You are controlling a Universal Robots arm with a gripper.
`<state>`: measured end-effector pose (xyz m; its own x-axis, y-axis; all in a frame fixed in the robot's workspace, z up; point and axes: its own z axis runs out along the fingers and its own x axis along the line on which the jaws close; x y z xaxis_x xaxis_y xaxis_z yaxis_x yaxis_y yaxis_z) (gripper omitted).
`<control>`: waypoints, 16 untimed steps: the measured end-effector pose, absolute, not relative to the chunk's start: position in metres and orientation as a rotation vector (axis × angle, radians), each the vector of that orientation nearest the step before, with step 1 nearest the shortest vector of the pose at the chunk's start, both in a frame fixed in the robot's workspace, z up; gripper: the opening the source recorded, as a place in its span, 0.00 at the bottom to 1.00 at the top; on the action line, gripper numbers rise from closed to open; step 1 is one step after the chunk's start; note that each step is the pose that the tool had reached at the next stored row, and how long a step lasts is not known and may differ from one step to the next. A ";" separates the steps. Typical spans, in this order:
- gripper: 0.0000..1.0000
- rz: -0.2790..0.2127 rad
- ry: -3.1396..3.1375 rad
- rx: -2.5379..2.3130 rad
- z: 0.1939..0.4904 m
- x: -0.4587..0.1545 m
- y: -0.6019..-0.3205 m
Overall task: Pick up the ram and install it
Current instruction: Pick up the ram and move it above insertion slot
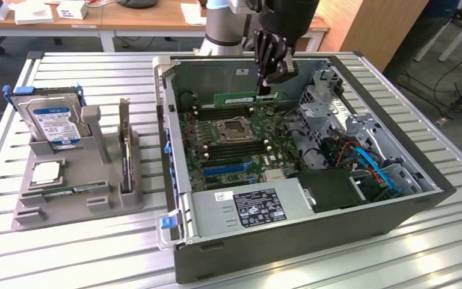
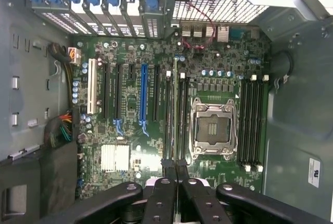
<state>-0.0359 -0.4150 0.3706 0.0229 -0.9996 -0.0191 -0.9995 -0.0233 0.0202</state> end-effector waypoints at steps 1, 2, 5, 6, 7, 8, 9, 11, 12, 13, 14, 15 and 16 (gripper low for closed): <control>0.11 -0.044 -2.195 2.246 0.371 -0.035 -0.415; 0.11 -0.044 -2.194 2.246 0.371 -0.035 -0.415; 0.11 -0.044 -2.195 2.246 0.371 -0.035 -0.415; 0.11 -0.044 -2.195 2.246 0.370 -0.035 -0.415; 0.11 -0.044 -2.195 2.246 0.370 -0.035 -0.415; 0.11 -0.044 -2.196 2.245 0.369 -0.035 -0.415; 0.11 -0.044 -2.198 2.243 0.368 -0.035 -0.415; 0.11 -0.044 -2.204 2.237 0.366 -0.035 -0.415; 0.11 -0.044 -2.208 2.233 0.365 -0.035 -0.415; 0.11 -0.044 -2.211 2.230 0.365 -0.035 -0.415; 0.11 -0.043 -2.212 2.229 0.365 -0.035 -0.415; 0.11 -0.044 -2.212 2.229 0.365 -0.035 -0.415; 0.11 -0.044 -2.212 2.229 0.365 -0.035 -0.415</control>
<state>-0.0349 -0.4150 0.3648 0.0074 -0.9998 -0.0189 -0.9998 -0.0078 0.0203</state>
